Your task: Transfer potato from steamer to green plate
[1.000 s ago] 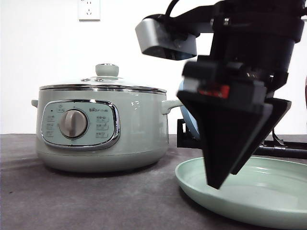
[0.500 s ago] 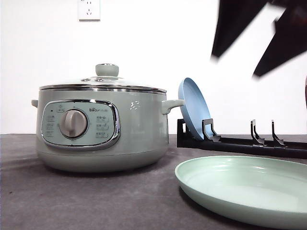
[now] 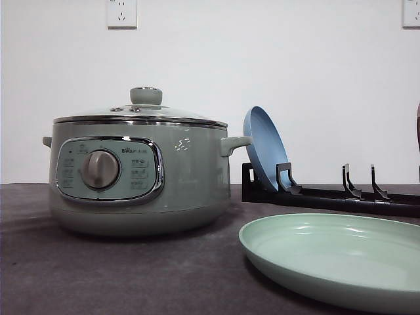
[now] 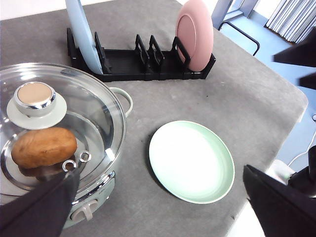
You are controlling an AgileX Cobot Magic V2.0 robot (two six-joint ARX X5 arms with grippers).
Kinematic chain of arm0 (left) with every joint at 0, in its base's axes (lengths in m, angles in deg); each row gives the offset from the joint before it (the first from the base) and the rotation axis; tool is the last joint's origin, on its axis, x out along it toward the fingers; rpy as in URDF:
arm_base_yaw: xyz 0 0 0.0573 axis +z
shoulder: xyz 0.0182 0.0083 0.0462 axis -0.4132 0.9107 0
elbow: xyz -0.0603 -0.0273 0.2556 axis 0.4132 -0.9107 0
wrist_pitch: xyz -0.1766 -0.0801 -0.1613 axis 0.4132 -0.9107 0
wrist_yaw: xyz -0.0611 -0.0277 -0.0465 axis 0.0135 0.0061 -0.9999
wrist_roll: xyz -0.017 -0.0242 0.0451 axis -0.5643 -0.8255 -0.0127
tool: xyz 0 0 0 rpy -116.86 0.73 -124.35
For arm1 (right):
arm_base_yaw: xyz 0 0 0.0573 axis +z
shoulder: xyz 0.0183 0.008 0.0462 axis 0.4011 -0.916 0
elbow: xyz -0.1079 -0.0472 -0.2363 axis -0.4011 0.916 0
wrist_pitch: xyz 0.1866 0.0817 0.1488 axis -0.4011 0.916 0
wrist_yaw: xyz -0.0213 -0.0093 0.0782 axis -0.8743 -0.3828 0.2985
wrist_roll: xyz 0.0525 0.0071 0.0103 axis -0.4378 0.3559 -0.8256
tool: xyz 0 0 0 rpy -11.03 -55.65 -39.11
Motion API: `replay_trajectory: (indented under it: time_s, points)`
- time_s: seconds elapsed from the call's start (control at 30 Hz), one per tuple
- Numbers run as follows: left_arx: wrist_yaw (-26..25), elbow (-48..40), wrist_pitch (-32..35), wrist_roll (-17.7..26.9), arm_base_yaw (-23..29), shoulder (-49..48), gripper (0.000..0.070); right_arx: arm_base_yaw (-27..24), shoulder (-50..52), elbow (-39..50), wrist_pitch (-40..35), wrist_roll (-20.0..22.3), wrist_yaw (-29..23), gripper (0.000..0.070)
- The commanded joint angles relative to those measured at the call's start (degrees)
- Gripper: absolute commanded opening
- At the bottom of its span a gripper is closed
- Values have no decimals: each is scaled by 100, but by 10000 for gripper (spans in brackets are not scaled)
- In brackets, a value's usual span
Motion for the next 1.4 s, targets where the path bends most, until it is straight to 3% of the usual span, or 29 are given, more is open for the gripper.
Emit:
replay_trajectory:
  time_s: [0.0,0.23,0.47,0.87,1.0,1.13,1.37]
  points:
    - [-30,146,55,90,-37,70,676,20,132,-92,7,-27,37,631]
    - [81,149,47,55,-37,202,669,20,588,-92,-46,-64,55,631]
    - [561,382,-93,-51,-37,647,669,20,609,-92,-46,-318,79,631]
    - [1122,2327,-1077,-11,-37,2792,669,20,609,-92,-44,-315,73,630]
    - [1189,2880,-1040,-5,-37,3500,664,20,609,-92,-44,-291,63,630]
    - [1645,3332,-1050,194,-37,4084,664,20,609,-92,-42,-273,9,630]
    - [1963,3595,-1027,441,-37,4757,664,20,609,-92,-40,-273,10,629]
